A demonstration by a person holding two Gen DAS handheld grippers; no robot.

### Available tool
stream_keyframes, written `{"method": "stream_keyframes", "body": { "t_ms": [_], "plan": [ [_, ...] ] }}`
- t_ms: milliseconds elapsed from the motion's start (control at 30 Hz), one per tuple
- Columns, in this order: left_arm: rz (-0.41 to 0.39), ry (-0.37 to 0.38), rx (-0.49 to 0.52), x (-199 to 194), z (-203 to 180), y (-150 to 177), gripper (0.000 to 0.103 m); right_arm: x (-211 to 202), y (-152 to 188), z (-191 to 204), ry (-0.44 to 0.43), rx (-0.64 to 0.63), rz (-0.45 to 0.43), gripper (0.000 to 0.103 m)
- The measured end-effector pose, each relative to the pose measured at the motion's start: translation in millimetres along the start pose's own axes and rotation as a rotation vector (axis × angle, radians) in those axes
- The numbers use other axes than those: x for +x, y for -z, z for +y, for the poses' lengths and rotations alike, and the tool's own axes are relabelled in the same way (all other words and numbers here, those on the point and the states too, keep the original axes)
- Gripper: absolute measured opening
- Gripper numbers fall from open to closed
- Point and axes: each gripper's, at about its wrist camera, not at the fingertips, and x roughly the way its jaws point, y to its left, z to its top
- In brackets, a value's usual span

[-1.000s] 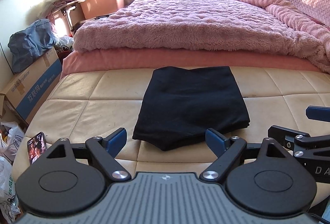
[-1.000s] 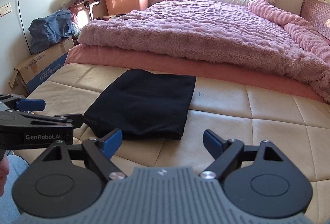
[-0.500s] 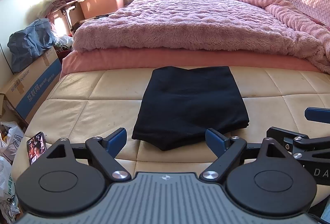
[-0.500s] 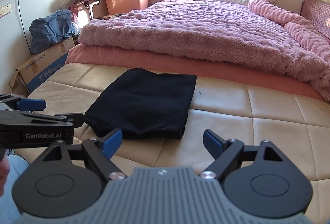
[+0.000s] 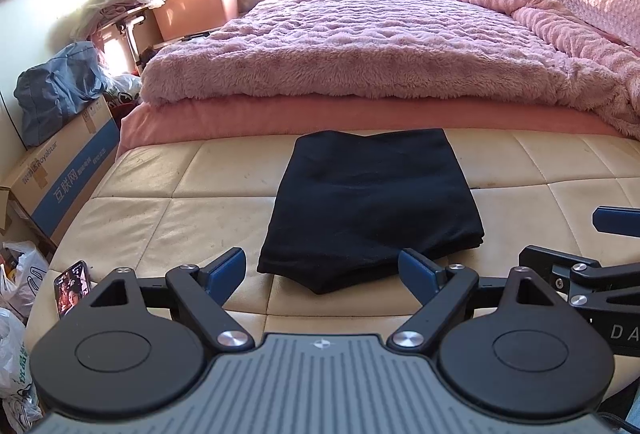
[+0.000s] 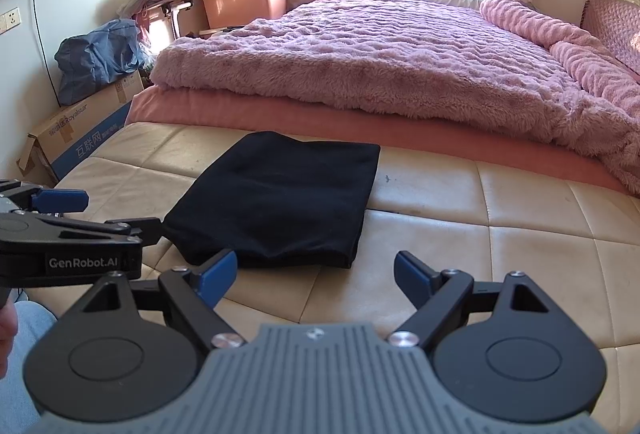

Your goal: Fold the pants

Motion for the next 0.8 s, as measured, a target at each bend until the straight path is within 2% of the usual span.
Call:
{"method": "stream_keyframes", "body": {
  "t_ms": [800],
  "plan": [
    [-0.032, -0.014, 0.031, -2.3, -0.6, -1.7, 0.101, 0.8, -1.8, -2.8, -0.003, 0.007, 0.009, 0.082]
  ]
}}
